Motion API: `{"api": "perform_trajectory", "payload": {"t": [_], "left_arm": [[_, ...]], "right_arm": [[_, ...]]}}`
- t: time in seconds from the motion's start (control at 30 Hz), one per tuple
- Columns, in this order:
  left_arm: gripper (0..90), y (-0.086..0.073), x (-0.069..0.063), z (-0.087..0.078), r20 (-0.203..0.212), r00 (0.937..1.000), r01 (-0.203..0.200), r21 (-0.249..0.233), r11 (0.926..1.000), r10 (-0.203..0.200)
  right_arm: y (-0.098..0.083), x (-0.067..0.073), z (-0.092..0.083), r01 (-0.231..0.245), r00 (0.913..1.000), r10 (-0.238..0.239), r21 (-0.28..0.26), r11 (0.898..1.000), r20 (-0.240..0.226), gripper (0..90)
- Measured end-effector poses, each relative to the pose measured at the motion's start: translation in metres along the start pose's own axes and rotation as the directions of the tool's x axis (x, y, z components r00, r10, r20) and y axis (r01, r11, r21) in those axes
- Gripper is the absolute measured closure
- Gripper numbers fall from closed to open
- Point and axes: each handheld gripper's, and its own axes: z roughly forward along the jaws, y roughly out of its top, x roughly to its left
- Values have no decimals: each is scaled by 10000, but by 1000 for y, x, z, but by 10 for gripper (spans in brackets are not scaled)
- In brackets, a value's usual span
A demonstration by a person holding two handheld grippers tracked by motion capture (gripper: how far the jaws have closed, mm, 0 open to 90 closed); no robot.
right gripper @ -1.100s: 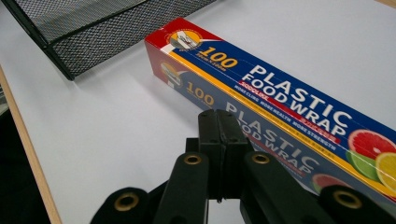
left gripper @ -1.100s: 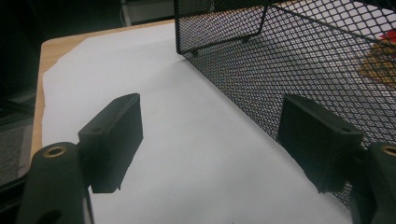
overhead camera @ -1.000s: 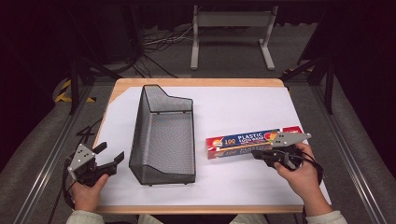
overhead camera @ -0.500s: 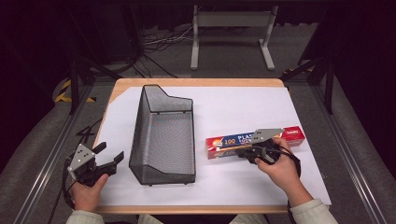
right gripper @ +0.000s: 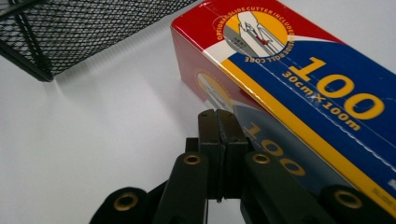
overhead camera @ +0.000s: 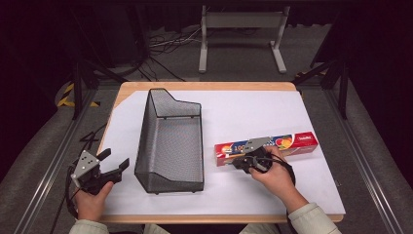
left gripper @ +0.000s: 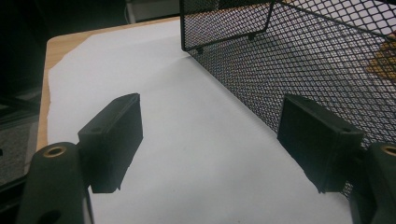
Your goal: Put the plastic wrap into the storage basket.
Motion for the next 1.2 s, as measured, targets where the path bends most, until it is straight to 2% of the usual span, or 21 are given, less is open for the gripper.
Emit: {"api": "perform_trajectory", "payload": {"t": [0.1, 0.23, 0.33, 0.4, 0.57, 0.77, 0.83, 0.93, 1.03, 1.2], "left_arm": [[230, 0, 0, 0, 4, 10000, -3, -6, 10000, 3], [230, 0, 0, 0, -42, 10000, 5, -12, 10000, -5], [229, 0, 0, 0, -48, 10000, 4, -33, 10000, -4], [229, 0, 0, 0, -45, 10000, 3, -34, 10000, -3], [229, 0, 0, 0, -71, 10000, 0, -32, 10000, 0], [229, -1, 1, -1, -74, 10000, 42, -43, 10000, -43], [229, -1, 1, -1, -77, 10000, 47, -51, 10000, -48], [229, -1, 1, -1, -80, 9999, 79, -68, 9999, -80], [229, -1, 2, -2, -84, 10000, 45, -58, 10000, -46], [229, -2, 3, -2, -93, 9999, 94, -40, 9999, -94]], "right_arm": [[1, -1, 7, 78, 9999, -80, 126, 9999, 152, 900], [4, -1, 11, -59, 9999, 57, 268, 9996, 92, 900], [9, 0, 14, 83, 9990, -98, 335, 9994, 443, 900], [10, -1, 15, -6, 9987, -10, 322, 9995, 515, 900], [20, -10, 22, -596, 9953, 582, 157, 9981, 771, 900], [34, -21, 29, -743, 9888, 709, 214, 9970, 1312, 900], [35, -22, 30, -749, 9882, 713, 216, 9970, 1356, 900], [41, -28, 33, -927, 9826, 879, 221, 9954, 1639, 900], [43, -29, 34, -990, 9812, 930, 275, 9947, 1692, 900], [44, -24, 25, -721, 9892, 659, 430, 9965, 1308, 900]]}}
